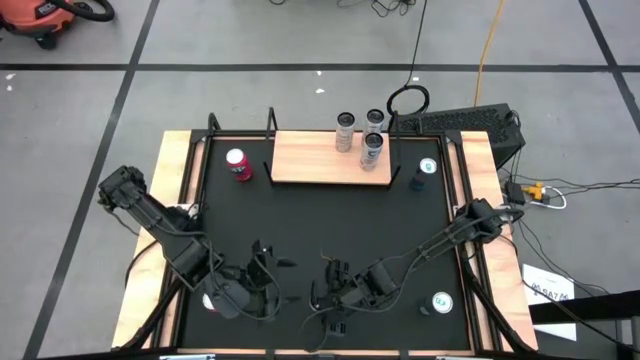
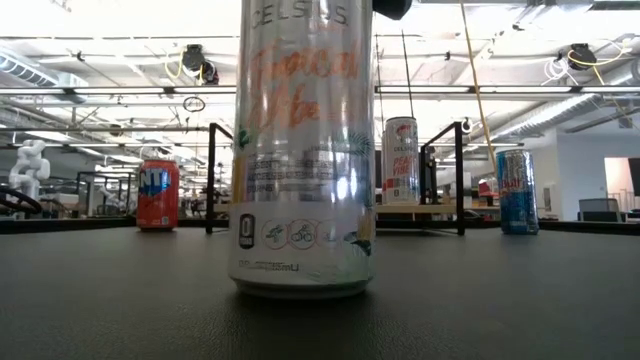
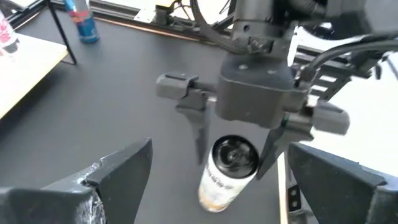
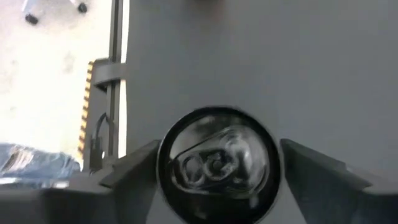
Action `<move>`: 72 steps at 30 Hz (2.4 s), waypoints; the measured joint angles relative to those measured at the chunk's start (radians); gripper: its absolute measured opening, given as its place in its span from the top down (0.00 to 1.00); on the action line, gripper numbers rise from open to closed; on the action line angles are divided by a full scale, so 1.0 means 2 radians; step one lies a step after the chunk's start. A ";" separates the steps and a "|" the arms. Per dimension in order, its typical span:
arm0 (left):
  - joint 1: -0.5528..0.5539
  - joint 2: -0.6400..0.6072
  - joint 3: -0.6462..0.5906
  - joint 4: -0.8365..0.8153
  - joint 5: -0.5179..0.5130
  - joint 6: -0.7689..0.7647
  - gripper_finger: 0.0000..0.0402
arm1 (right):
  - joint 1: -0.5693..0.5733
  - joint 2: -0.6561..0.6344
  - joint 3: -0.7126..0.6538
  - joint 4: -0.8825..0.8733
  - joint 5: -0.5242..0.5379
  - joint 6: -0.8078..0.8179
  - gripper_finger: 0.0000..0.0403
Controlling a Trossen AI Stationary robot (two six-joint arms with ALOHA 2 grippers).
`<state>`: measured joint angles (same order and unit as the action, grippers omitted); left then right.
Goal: Place canned beverage on shelf
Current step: Put the white soda can on the shelf
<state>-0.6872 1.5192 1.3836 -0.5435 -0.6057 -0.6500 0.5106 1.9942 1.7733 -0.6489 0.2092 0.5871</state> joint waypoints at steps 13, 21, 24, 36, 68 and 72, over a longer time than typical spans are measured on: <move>0.024 -0.001 0.000 -0.061 0.012 0.002 0.07 | -0.029 -0.015 0.000 -0.046 -0.030 -0.038 0.39; 0.064 -0.020 0.000 -0.117 0.014 0.049 0.07 | -0.109 -0.087 -0.001 -0.119 -0.027 -0.101 0.40; 0.088 -0.030 0.000 -0.116 0.014 0.087 0.07 | -0.150 -0.109 -0.001 -0.123 -0.026 -0.125 0.40; 0.197 -0.041 0.000 -0.110 0.035 0.184 0.07 | -0.329 -0.157 0.000 -0.129 -0.017 -0.225 0.40; 0.359 -0.040 0.000 -0.104 0.095 0.188 0.07 | -0.527 -0.082 0.000 -0.112 -0.199 -0.393 0.39; 0.369 -0.040 0.000 -0.104 0.095 0.185 0.07 | -0.530 -0.082 0.000 -0.116 -0.197 -0.392 0.33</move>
<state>0.0506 1.4386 1.3846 -0.7509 -0.4149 -0.2792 -0.5503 1.8301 1.7733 -0.8807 -0.1856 -0.1974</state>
